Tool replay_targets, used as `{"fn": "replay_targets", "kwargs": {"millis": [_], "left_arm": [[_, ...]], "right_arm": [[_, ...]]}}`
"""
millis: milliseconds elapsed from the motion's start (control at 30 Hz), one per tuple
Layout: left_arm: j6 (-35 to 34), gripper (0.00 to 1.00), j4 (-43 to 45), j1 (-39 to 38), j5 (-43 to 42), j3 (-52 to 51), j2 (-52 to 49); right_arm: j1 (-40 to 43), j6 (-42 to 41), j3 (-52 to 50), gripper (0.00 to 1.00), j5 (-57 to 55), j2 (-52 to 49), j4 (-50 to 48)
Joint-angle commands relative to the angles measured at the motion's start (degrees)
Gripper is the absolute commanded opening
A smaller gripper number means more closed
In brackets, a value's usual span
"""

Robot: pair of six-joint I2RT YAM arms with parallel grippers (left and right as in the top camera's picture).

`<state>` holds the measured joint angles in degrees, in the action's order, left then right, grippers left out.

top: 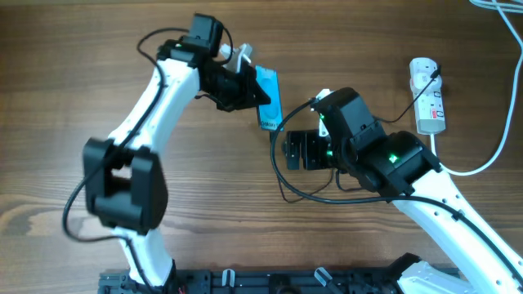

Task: Plug charger to phone and switch on socket
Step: 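Lower the plugged phone onto the table with the left gripper and release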

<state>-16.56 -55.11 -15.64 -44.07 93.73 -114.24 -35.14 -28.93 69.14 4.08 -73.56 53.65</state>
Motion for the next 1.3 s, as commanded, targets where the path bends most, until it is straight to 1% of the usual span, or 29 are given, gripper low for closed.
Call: {"fn": "replay_targets", "kwargs": {"millis": [0,100,300,400,533,700,767,933,1000,1100,1167,1233,1267], "left_arm": [[1.38,0.04,0.11,-0.96,-1.51,0.24,-4.96],[1.4,0.04,0.44,-2.21,-1.46,0.24,-8.96],[1.55,0.04,2.58,-3.63,-1.42,0.24,-12.57],[3.17,0.04,2.89,-4.0,-1.18,0.24,-13.07],[3.32,0.04,3.19,-4.24,3.1,0.24,-13.4],[3.34,0.04,3.85,-4.39,3.54,0.24,-13.4],[3.32,0.04,3.85,-4.76,6.38,0.09,-13.46],[3.34,0.05,4.85,-6.19,6.73,-1.33,-14.25],[3.34,0.07,5.31,-6.45,6.71,-1.51,-14.95],[3.3,0.12,5.2,-6.43,9.4,-1.6,-15.61],[3.3,0.2,4.87,-6.43,11.96,-1.6,-15.65],[3.28,0.2,4.66,-6.43,13.86,-1.6,-15.65],[3.28,0.29,4.44,-6.4,15.08,-1.6,-15.65]], "right_arm": [[0.31,-1.05,0.92,1.0,1.14,1.03,0.87],[0.31,-1.05,0.9,1.0,1.14,1.03,1.25],[0.28,-1.09,0.87,1.0,3.21,1.03,1.33],[0.28,-1.11,0.87,1.0,3.54,1.03,1.38],[0.28,-1.09,0.87,0.99,3.54,1.03,1.62],[0.28,-1.16,0.87,1.0,3.52,1.03,2.12],[0.28,-1.18,0.87,1.0,3.54,1.03,2.23],[0.28,-1.22,0.87,1.0,3.52,1.03,2.36],[0.28,-1.2,0.87,1.0,3.52,1.03,2.43],[0.31,-1.18,0.87,1.0,3.52,1.03,2.69],[0.28,-1.18,0.87,1.0,3.5,1.03,2.91],[0.31,-1.2,0.87,1.0,3.5,1.03,2.95],[0.31,-1.2,0.87,1.0,3.48,1.03,2.95]]}}
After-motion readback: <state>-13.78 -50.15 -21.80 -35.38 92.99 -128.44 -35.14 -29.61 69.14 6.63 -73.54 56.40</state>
